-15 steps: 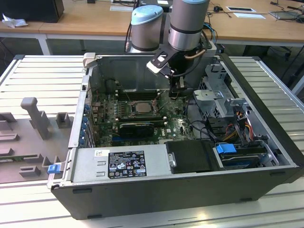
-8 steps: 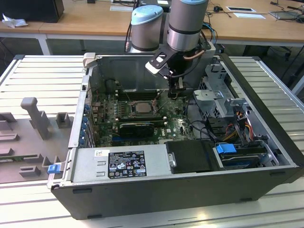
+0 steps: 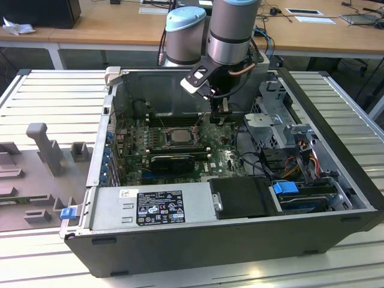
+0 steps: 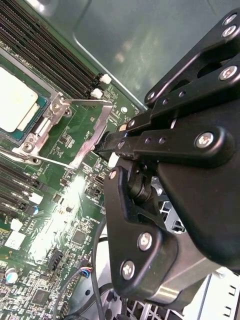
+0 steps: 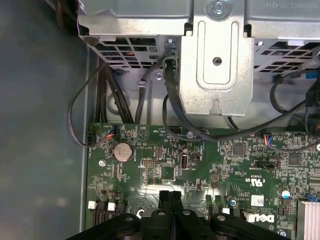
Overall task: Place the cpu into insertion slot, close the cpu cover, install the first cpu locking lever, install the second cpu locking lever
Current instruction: 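Close the cpu cover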
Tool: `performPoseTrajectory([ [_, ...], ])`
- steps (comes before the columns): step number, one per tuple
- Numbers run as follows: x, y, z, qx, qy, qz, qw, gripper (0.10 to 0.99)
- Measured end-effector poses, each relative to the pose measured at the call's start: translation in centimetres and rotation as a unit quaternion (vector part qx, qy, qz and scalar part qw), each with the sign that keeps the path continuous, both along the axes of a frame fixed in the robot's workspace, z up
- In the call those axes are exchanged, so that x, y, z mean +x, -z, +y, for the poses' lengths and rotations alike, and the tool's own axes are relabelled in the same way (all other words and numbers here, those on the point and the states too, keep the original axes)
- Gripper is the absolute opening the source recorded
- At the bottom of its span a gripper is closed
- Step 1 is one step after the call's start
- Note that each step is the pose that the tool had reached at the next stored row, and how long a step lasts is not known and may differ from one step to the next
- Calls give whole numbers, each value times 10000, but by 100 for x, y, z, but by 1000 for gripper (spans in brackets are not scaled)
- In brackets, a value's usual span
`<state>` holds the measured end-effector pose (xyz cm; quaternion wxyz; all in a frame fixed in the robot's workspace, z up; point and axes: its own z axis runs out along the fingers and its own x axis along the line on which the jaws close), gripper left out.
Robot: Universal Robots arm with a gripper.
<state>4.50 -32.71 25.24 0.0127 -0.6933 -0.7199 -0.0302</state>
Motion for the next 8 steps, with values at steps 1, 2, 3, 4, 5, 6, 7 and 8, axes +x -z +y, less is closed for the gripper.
performPoseTrajectory([
  [1,-6,0,0,0,0,0,10000,106],
  [2,-12,0,0,0,0,0,10000,106],
  [3,-20,0,0,0,0,0,10000,106],
  [4,-26,0,0,0,0,0,10000,106],
  [5,-30,0,0,0,0,0,10000,106],
  [6,-36,0,0,0,0,0,10000,106],
  [7,-41,0,0,0,0,0,10000,106],
  [8,-47,0,0,0,0,0,10000,106],
])
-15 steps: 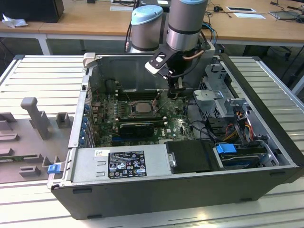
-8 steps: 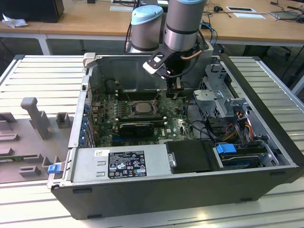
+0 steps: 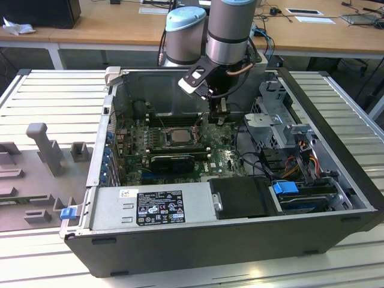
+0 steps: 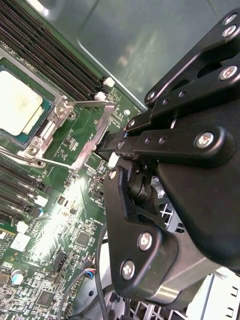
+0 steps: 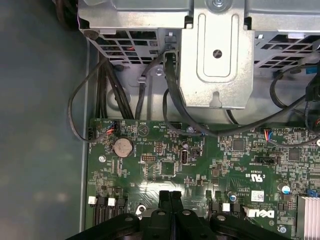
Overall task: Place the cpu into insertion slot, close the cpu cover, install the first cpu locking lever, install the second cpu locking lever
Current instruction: 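Close the cpu cover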
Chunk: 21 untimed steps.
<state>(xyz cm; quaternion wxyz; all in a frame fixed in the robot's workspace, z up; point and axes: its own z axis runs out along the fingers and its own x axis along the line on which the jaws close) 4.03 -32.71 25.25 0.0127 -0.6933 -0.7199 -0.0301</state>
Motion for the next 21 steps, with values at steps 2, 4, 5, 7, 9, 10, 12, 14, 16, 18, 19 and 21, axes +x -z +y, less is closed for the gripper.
performPoseTrajectory([
  [2,-8,0,0,0,-1,0,10000,106],
  [4,-18,0,0,0,0,0,10000,106],
  [5,-19,0,0,0,0,0,10000,106],
  [7,-25,0,0,0,0,0,10000,106],
  [9,-29,0,0,0,-1,0,10000,106],
  [10,-30,0,0,0,-1,0,10000,106],
  [12,-37,0,0,0,0,0,10000,106],
  [14,-41,0,0,0,-1,0,10000,106],
  [16,-43,0,0,0,0,0,10000,106],
  [18,-45,0,0,0,0,0,10000,106],
  [19,-45,0,0,0,0,0,10000,106],
  [21,-47,0,0,0,0,0,10000,106],
])
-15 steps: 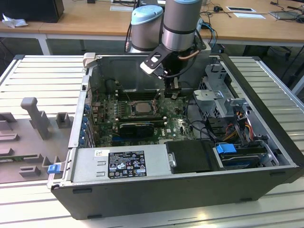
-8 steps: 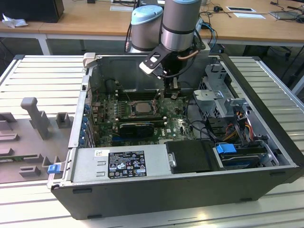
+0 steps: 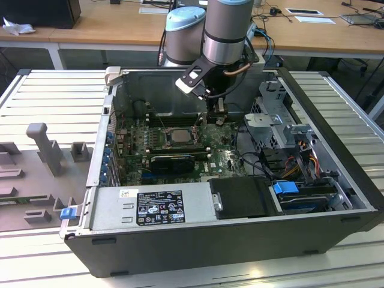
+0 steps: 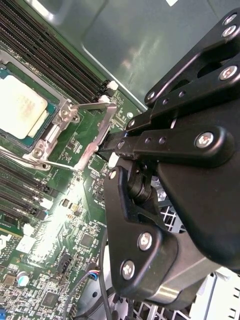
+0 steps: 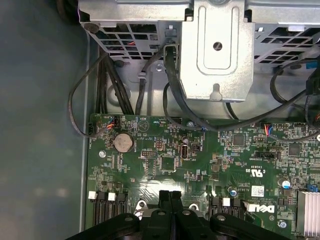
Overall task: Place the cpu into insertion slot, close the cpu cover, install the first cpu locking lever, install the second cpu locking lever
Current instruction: 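Close the cpu cover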
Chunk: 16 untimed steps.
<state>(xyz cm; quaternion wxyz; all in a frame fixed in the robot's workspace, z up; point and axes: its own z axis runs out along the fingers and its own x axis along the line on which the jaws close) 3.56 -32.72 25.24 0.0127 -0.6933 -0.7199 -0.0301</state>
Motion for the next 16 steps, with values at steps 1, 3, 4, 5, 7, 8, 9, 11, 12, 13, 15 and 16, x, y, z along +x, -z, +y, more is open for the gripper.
performPoseTrajectory([
  [1,-2,0,0,0,0,0,10000,106],
  [3,-20,0,0,0,0,0,10000,106],
  [4,-32,0,0,0,0,0,10000,106],
  [5,-43,0,0,0,0,0,10000,106],
  [7,-60,0,0,0,0,0,10000,106],
  [8,-74,0,0,0,0,0,10000,106],
  [9,-82,0,0,0,0,0,10000,106],
  [11,-94,0,0,0,0,0,10000,106],
  [12,-100,0,0,0,0,0,10000,106],
  [13,-104,0,0,0,0,0,10000,106],
  [15,-120,0,0,0,1,0,10000,106],
  [16,-125,0,0,0,0,0,10000,106],
])
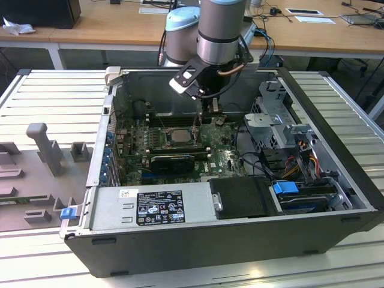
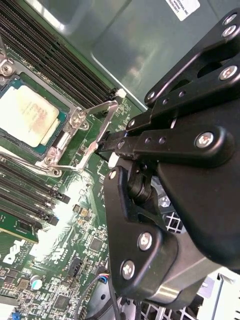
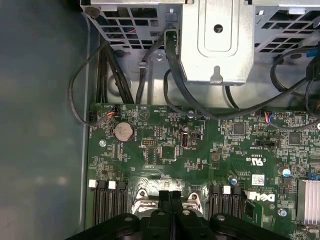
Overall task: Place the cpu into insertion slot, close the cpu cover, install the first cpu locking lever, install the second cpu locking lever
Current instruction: 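Close the cpu cover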
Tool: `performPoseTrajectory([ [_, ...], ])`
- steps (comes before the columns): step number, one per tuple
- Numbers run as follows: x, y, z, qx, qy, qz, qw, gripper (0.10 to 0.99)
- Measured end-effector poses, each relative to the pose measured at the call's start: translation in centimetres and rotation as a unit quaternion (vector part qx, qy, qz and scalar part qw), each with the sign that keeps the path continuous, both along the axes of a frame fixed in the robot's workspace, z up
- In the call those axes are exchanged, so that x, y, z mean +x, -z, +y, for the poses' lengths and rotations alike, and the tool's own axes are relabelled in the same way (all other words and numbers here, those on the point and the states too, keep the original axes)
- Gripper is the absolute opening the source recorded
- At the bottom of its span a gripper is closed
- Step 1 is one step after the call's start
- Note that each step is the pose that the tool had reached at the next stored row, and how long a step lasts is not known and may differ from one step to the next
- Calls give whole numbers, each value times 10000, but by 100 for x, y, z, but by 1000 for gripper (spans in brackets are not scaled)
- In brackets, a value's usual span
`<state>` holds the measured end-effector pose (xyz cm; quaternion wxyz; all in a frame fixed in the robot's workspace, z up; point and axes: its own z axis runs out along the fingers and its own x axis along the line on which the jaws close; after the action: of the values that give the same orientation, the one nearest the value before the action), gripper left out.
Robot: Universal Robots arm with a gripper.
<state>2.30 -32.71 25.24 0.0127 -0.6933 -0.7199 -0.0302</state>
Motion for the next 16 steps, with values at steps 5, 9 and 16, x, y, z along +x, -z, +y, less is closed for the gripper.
performPoseTrajectory([
  [5,-28,0,0,0,0,0,10000,106],
  [9,-57,1,0,0,0,0,10000,106],
  [16,-200,71,0,0,0,0,10000,106],
])
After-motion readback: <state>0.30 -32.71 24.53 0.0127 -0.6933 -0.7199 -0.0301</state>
